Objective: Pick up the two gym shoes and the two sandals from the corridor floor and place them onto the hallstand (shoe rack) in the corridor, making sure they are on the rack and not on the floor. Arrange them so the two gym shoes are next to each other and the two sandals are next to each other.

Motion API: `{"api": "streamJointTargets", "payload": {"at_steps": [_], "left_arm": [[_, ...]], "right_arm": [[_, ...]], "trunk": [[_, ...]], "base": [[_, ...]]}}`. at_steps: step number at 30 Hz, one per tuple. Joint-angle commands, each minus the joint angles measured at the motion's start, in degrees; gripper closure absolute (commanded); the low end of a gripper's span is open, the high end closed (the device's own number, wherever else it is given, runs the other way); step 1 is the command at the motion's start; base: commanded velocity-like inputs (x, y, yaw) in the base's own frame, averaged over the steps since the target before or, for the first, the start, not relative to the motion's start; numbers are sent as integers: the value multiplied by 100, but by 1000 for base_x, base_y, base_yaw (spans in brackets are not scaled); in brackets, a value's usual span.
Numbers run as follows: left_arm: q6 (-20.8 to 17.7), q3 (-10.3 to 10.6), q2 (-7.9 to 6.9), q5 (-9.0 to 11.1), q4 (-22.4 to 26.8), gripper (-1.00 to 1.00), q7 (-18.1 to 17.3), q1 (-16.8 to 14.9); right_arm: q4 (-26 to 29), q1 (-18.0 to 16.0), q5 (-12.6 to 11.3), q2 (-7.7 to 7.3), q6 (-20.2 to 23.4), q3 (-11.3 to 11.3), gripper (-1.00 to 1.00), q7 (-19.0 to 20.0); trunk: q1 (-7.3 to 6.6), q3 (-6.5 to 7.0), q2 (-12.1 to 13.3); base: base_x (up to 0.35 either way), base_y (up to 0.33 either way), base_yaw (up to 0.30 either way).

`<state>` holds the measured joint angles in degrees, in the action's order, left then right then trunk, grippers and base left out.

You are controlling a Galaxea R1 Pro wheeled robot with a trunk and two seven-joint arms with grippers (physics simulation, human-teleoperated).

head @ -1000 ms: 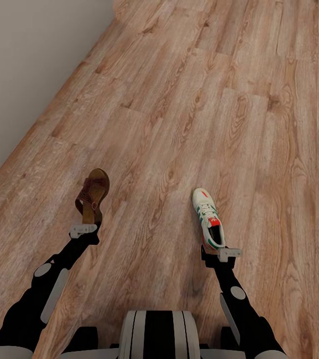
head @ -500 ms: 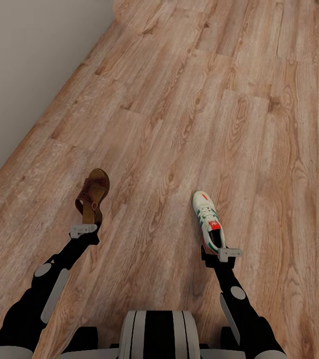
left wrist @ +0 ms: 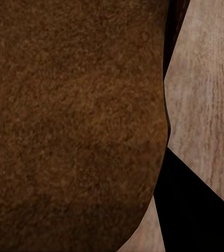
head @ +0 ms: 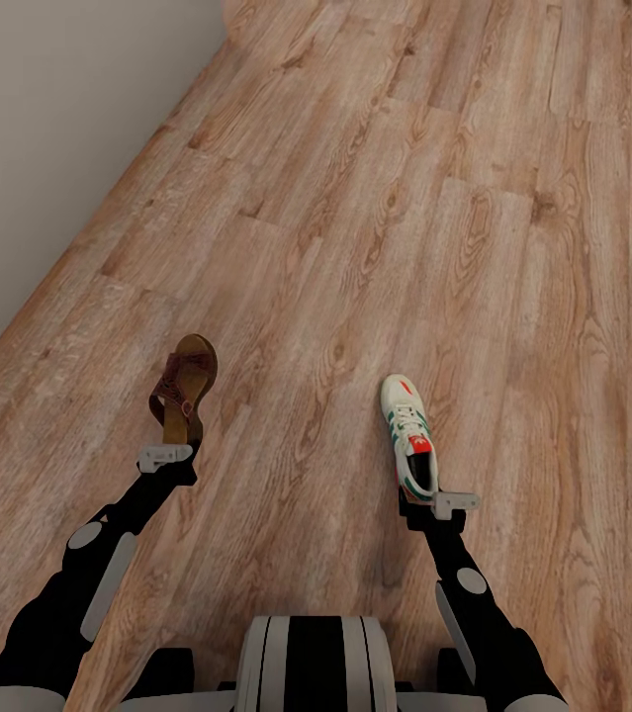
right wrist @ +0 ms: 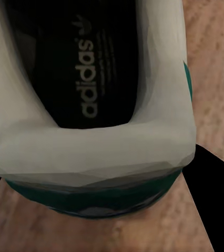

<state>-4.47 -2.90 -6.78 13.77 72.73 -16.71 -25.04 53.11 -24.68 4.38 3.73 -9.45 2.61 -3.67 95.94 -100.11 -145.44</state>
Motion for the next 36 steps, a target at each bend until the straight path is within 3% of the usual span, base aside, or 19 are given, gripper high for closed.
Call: {"api": "streamJointTargets", "payload": {"at_steps": [1, 23, 36], "left_arm": [[-46, -10, 1, 56, 4, 100, -26, -1], [-46, -9, 1, 54, 4, 100, -26, -1], [-58, 110, -12, 41, 1, 100, -26, -1]], "right_arm": [[-2, -2, 37, 5, -15, 11, 100, -11], [-3, -2, 37, 5, -14, 11, 100, -11], [278, -2, 28, 5, 77, 11, 100, -43]], "trunk": [[-1, -3, -1], [-1, -3, -1], [-34, 286, 16]], "base": [[0, 0, 0], [0, 0, 0], [0, 0, 0]]}}
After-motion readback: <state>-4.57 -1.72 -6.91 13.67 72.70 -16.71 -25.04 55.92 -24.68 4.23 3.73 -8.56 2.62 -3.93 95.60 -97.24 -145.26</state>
